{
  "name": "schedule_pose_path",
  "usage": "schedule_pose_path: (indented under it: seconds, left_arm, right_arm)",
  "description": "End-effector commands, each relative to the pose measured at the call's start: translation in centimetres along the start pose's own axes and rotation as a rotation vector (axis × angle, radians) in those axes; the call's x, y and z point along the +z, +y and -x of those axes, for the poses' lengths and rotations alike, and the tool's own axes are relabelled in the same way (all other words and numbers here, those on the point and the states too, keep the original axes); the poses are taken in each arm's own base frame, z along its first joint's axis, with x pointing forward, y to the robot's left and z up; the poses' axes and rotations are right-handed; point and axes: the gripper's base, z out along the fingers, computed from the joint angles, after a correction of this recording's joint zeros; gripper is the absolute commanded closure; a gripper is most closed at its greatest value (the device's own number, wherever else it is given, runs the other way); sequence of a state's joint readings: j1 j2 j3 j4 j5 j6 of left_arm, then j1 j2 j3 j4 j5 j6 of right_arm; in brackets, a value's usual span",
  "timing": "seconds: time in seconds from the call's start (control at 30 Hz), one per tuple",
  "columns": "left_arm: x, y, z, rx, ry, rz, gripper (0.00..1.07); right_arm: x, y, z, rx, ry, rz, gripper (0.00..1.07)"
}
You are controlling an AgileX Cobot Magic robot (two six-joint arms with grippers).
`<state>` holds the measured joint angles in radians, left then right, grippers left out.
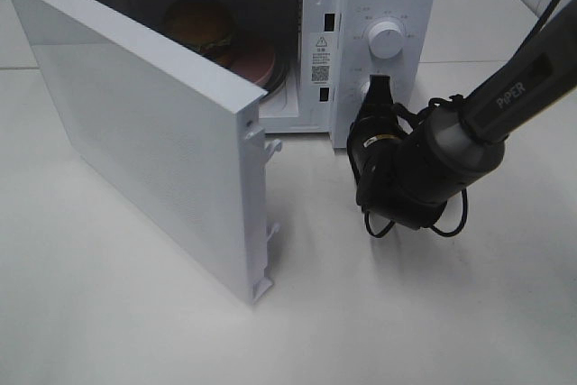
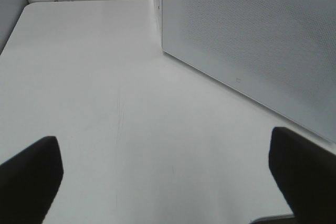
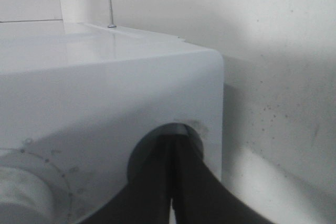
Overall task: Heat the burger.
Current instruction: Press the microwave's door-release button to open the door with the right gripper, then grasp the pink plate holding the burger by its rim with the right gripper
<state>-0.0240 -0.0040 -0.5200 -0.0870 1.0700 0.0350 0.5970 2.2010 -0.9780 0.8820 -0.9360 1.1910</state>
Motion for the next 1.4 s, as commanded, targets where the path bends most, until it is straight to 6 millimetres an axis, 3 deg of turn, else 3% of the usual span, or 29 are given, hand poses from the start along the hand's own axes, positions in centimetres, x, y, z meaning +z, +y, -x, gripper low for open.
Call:
schedule_pose_path:
  seconds: [0.03,0.4,0.97,1.4]
  left_arm:
    - [0.0,0.0,-0.1,-0.005,-0.007,-0.001,0.07]
    - [0.0,0.0,-0.1,-0.005,-0.007,-0.001,0.07]
    - [0.0,0.0,-0.1,-0.005,-0.007,-0.001,0.07]
    - [0.0,0.0,-0.1,-0.005,-0.007,-0.001,0.07]
  right_arm:
    - [0.4,6.1,-0.2,-0.03,0.011,0.318,1.07]
    - [-0.7,4.8,0.2,-0.018,0.071,0.142,1.07]
    - [-3.1,2.6,1.3,-0.146,0.142,-0.058,1.07]
    - [-6.7,2.5,2.4,-0.334,0.251,-0.175,1.07]
